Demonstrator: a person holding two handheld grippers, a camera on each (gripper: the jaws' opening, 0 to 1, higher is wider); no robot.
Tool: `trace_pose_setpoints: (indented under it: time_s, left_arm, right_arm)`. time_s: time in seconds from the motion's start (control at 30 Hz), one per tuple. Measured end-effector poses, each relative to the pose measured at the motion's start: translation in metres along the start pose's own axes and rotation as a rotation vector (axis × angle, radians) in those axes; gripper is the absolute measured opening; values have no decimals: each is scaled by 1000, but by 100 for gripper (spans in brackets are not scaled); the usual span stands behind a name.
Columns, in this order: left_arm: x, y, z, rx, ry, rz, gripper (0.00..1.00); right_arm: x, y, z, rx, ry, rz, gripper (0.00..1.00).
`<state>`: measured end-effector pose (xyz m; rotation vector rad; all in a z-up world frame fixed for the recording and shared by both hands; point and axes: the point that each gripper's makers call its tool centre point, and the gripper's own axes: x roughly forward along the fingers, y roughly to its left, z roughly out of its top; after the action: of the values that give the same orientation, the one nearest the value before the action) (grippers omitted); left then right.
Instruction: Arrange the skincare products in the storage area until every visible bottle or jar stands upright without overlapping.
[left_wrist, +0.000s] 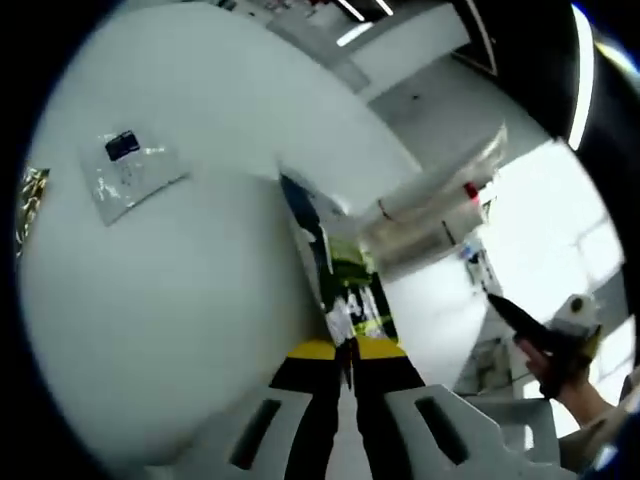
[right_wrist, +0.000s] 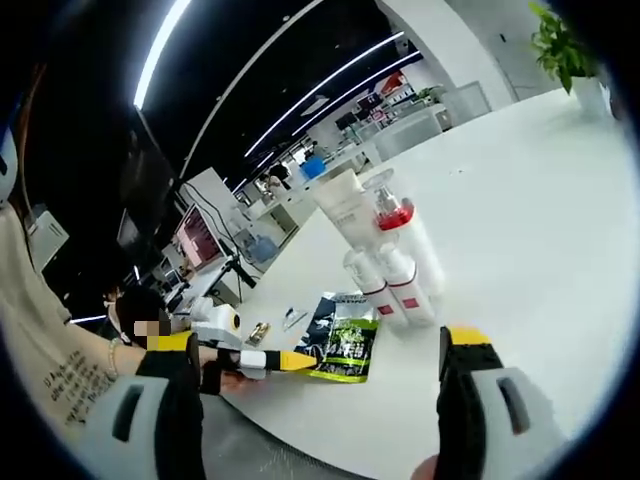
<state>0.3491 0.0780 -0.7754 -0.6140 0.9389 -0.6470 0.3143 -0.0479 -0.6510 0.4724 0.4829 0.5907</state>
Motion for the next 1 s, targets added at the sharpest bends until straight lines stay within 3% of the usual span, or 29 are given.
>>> trace_pose_setpoints:
  time_s: [0.5,1.0]
  left_arm:
    - [-12,7,-1,348,33,122,11]
    - [-20,12,8,535,42,197,22]
  right_arm:
    - [0,-1,-1,6,5,1,100]
    - [0,-1,-2,9,6,-1,99]
